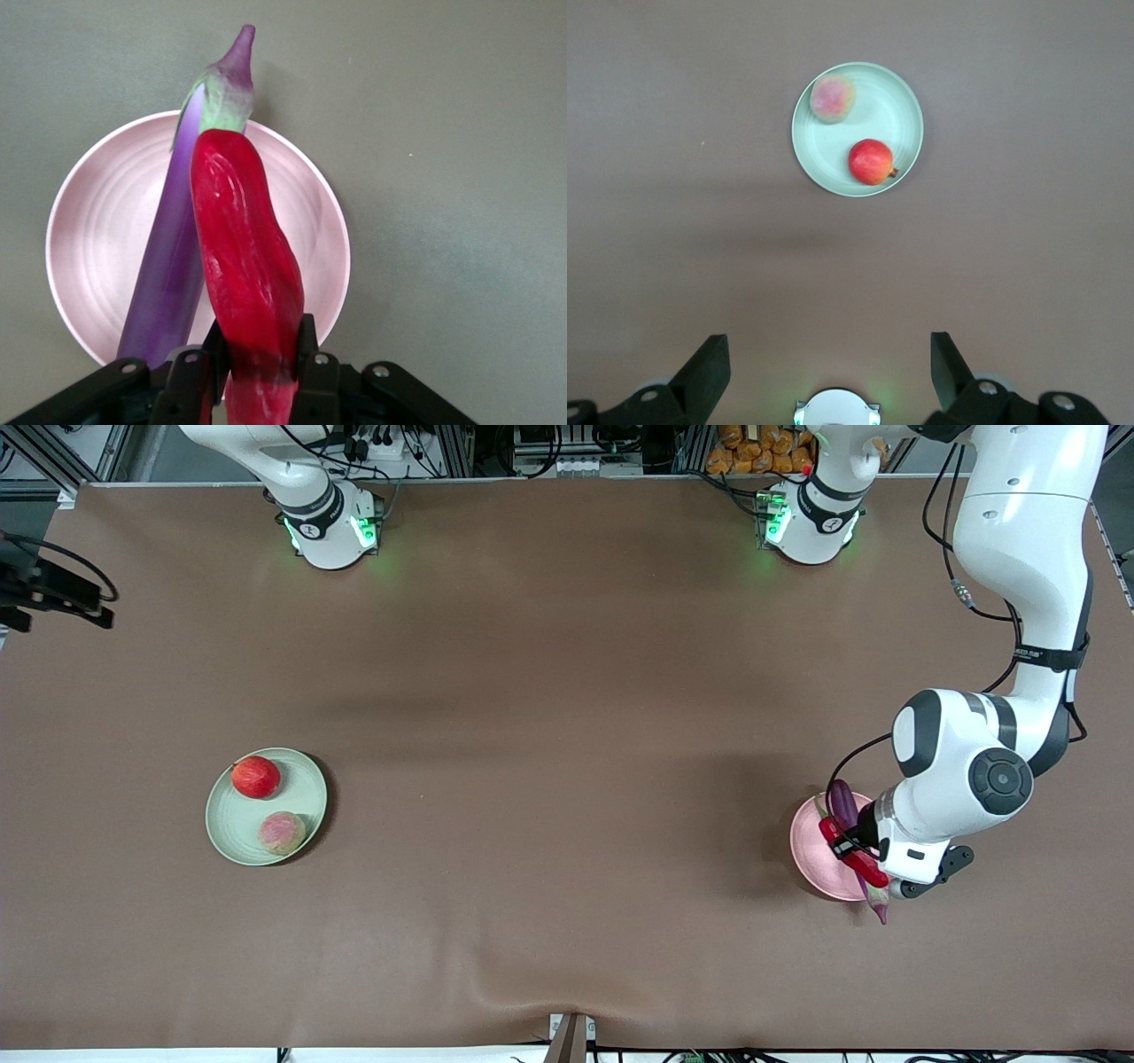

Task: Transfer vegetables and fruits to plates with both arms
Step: 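Release the chili with the left gripper and withdraw it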

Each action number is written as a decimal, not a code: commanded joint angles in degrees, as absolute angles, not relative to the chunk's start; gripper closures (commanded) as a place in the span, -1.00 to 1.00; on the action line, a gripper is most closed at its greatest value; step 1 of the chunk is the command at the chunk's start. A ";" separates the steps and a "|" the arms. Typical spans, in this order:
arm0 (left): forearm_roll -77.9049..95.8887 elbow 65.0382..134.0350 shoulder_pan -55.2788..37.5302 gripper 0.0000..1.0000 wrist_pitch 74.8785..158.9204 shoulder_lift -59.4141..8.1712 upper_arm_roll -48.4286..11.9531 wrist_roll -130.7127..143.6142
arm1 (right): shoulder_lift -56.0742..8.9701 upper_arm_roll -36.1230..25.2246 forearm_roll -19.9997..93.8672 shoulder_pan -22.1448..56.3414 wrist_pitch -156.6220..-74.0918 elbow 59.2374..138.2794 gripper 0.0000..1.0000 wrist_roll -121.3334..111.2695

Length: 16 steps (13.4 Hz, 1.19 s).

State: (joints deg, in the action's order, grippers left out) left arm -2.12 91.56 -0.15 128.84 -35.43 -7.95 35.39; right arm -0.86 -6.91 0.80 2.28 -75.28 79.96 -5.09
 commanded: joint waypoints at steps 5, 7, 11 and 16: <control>-15.11 87.89 -3.25 0.88 130.96 -40.95 -8.17 34.72 | 1.06 -5.10 -0.18 -0.97 -73.39 79.63 -1.00 -2.47; -15.29 87.89 -3.16 -0.68 130.96 -41.48 -8.00 34.72 | 1.05 -5.01 0.35 -0.71 -73.30 79.63 -1.00 0.43; -18.90 86.49 -2.46 -1.00 130.26 -38.06 -8.09 34.19 | 1.05 -3.08 0.35 -0.97 -72.69 79.63 -1.00 2.55; -18.72 86.40 -2.02 -1.00 121.41 -25.60 -8.52 32.80 | 0.79 -3.08 0.26 -0.62 -72.69 79.54 -1.00 1.67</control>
State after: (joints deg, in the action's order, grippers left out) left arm -17.71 84.85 -2.46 126.82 -32.23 -8.08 34.64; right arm 0.70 -3.97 0.75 0.34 -73.17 79.79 1.67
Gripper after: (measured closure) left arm 0.000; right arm 0.000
